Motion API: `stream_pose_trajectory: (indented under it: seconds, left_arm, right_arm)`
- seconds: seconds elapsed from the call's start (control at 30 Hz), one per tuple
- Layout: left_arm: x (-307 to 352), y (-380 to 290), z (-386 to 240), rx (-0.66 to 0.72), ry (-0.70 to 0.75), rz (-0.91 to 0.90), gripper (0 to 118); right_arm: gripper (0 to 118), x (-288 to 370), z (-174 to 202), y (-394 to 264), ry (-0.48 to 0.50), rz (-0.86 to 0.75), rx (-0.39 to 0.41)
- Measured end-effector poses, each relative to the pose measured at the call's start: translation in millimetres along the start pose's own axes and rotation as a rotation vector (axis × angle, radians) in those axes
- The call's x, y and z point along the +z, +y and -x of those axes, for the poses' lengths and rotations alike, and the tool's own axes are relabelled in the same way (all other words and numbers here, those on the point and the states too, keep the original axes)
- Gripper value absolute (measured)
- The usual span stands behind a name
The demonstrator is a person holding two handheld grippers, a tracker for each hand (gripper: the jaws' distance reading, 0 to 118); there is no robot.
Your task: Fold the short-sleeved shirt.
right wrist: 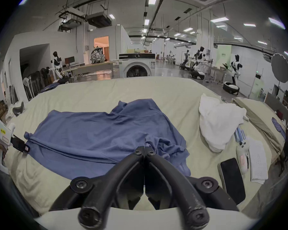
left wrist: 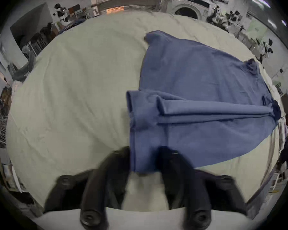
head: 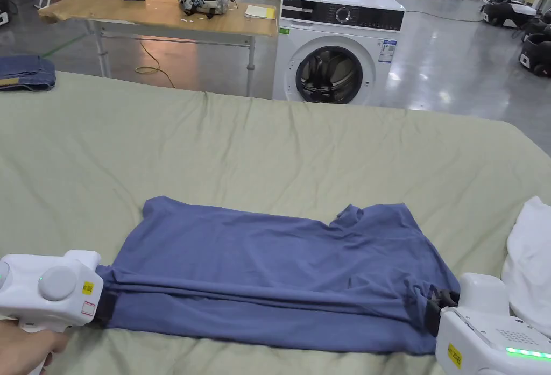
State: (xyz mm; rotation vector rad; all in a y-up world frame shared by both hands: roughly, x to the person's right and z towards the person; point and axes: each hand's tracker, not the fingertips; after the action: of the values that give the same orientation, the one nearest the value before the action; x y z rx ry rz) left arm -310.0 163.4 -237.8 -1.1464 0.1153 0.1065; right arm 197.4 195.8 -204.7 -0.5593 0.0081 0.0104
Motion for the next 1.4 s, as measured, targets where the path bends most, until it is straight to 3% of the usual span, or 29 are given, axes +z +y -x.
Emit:
stream_pose_trajectory:
  seconds: [0.03, 0.2, 0.33, 0.37, 0.53, 0.73, 0.87, 1.0, 1.03, 1.07, 1.2, 1.4]
  left_arm:
    - [1.3, -1.3, -1.3, -0.008, -0.004, -0.008, 4]
    - [9.6, -8.6, 11.4, 0.032, -0.074, -0.049, 2]
    - [19.3, -12.5, 18.8, 0.032, -0.085, -0.088, 2]
    - [21.8, -13.0, 20.1, 0.035, -0.092, -0.092, 2]
    - [26.0, -14.2, 25.7, 0.035, -0.1, -0.106, 2]
    - [20.4, -16.8, 26.0, 0.026, -0.093, -0.093, 2]
    - [16.5, -19.8, 22.8, 0.026, -0.087, -0.083, 2]
    - [12.4, -20.0, 18.0, 0.006, -0.07, -0.078, 2]
    - [13.2, -21.2, 15.1, 0.003, -0.069, -0.076, 2]
    - [13.3, -21.4, 14.6, 0.0, -0.066, -0.078, 2]
    - [15.4, -22.6, 14.4, 0.002, -0.063, -0.086, 2]
    - [33.5, -23.1, 20.8, 0.016, -0.078, -0.158, 2]
  right_arm:
    - [0, -0.1, -4.5, 0.9, -0.001, 0.002, -0.004]
    - [1, -2.6, -40.4, 16.9, -0.02, 0.062, -0.038]
    - [58, -19.0, -70.2, 21.1, -0.003, 0.197, -0.052]
    - [60, -24.2, -76.5, 19.4, 0.004, 0.215, -0.054]
    - [60, -55.0, -91.1, 1.3, 0.005, 0.352, -0.056]
    - [60, -101.8, -80.9, -29.5, 0.015, 0.498, 0.009]
    - [59, -102.7, -73.7, -25.6, -0.012, 0.476, 0.022]
    - [36, -104.0, -70.9, -20.9, -0.014, 0.481, 0.075]
    - [17, -104.8, -69.4, -19.1, -0.013, 0.481, 0.085]
    - [6, -105.8, -67.4, -17.3, -0.007, 0.472, 0.093]
    - [3, -108.0, -57.3, -20.4, -0.017, 0.478, 0.153]
    - [2, -75.3, -57.1, -1.0, -0.029, 0.38, 0.143]
